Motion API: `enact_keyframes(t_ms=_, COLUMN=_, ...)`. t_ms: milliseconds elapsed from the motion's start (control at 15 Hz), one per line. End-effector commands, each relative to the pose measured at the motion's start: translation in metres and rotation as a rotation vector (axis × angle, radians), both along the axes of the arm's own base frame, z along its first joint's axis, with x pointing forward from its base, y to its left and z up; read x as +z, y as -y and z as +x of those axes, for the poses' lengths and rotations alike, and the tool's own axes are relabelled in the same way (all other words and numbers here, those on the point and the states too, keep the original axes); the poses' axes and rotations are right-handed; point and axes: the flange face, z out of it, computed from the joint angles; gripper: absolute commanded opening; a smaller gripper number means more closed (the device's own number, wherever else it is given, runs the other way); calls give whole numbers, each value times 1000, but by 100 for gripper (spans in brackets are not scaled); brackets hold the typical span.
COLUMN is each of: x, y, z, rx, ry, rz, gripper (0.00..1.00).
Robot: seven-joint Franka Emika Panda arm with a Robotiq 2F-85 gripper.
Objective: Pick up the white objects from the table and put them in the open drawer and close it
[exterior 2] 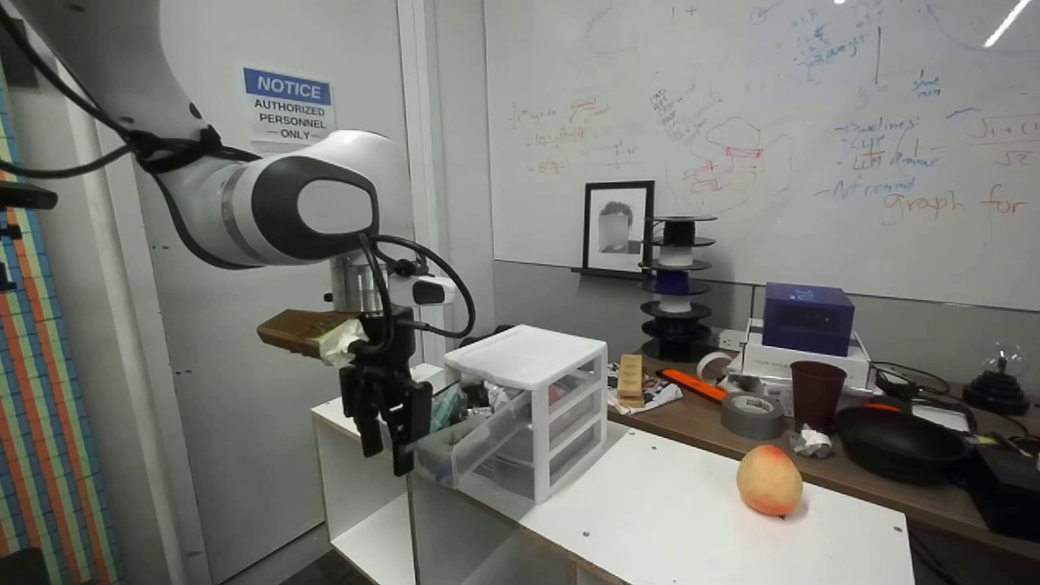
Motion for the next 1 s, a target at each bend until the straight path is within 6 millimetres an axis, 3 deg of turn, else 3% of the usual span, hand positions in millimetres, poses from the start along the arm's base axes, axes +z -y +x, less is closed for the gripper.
enact_keyframes(t_ms=0, x=-4, y=-1, z=13, rx=40, ry=15, rz=2, gripper=31)
enact_keyframes(t_ms=267, x=0, y=-1, z=14, rx=78, ry=107, rz=-38, gripper=5)
enact_keyframes(t_ms=667, x=15, y=5, z=31, rx=92, ry=324, rz=-113, gripper=7)
enact_keyframes(t_ms=933, x=9, y=15, z=42, rx=41, ry=413, rz=-130, gripper=7)
